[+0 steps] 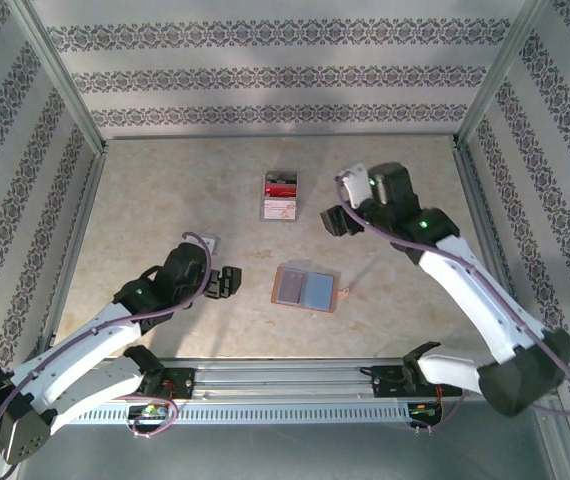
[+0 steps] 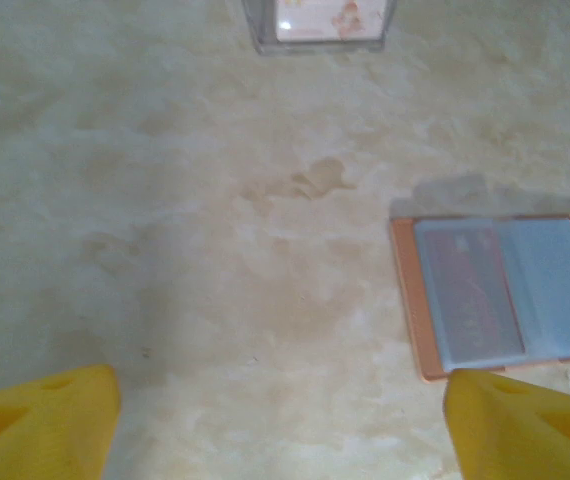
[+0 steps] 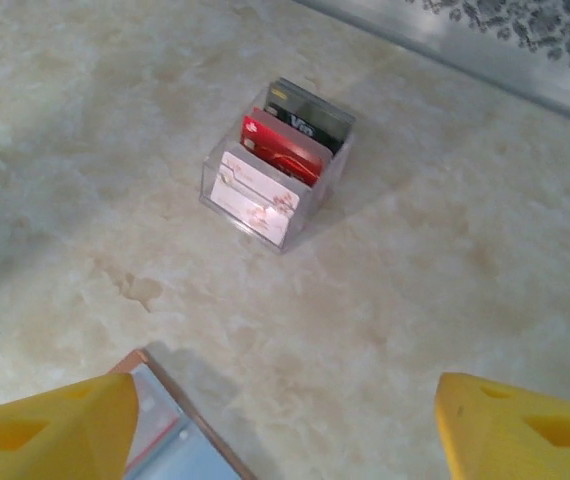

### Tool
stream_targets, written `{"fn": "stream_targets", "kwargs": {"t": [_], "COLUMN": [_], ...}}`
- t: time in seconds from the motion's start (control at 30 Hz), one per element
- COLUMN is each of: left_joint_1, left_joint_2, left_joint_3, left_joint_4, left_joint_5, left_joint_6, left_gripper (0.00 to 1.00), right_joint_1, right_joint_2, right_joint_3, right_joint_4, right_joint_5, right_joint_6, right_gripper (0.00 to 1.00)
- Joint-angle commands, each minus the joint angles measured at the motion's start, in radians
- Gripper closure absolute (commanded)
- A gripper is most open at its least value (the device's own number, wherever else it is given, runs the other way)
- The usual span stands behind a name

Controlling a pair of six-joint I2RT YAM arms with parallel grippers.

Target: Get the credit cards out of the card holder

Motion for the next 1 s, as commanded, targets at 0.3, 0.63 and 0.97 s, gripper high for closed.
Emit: {"fn": "stream_targets", "kwargs": {"t": [0.3,0.63,0.97], "left_joint_1": [0.004,-0.084,-0.092], "left_joint_2": [0.240,0.549,0.649], "left_joint_3": [-0.018,0.049,0.090], "left_joint_4": [0.344,0.480,0.495], "left_joint_5": [0.396,0.474,0.453], "left_joint_6": [-0.282,-0.345,-0.329], "left_gripper": [0.52,0.64,0.74], "right_joint_1": [-0.215,-0.222,-0.219], "right_joint_2": [-0.244,-0.192,-0.126], "right_joint_3": [-0.458,-0.580,-0.612], "right_joint_4": [0.071,0.072,0.113], "right_joint_5": [-0.293,-0.330,-0.328], "right_joint_6": [0.456,0.510,0.515], "right_gripper": [0.12,0.20,0.22]}}
